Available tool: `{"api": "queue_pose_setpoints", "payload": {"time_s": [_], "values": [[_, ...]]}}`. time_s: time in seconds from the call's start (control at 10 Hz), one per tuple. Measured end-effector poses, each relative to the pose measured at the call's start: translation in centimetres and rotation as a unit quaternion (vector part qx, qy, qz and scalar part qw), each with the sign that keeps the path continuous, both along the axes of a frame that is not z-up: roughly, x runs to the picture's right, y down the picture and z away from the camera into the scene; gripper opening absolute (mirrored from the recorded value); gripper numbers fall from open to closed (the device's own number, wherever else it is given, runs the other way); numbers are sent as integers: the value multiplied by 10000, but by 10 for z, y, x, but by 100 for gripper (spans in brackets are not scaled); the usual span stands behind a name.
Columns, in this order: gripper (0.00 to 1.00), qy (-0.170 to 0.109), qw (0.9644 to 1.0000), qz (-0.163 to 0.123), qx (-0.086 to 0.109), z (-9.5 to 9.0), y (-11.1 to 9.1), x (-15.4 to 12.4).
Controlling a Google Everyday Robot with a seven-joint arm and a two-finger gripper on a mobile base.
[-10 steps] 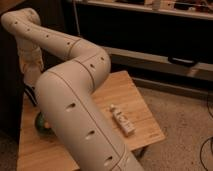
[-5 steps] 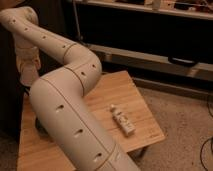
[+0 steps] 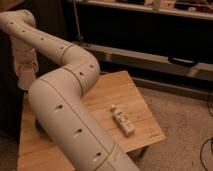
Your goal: Place the ceramic cup over the eraser
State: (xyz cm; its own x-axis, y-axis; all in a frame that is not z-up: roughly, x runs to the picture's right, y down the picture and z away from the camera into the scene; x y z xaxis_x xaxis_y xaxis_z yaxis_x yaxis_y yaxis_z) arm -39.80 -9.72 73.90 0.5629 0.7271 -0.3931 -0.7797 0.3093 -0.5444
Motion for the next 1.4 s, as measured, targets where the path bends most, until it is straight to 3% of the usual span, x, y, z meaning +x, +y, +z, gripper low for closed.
{"api": "queue_pose_setpoints", "payload": {"time_s": [0.5,1.4], "values": [[0,-177,9998,50,73,18,19,-2],[0,-39,9999,14,145,44,10,-5]]}}
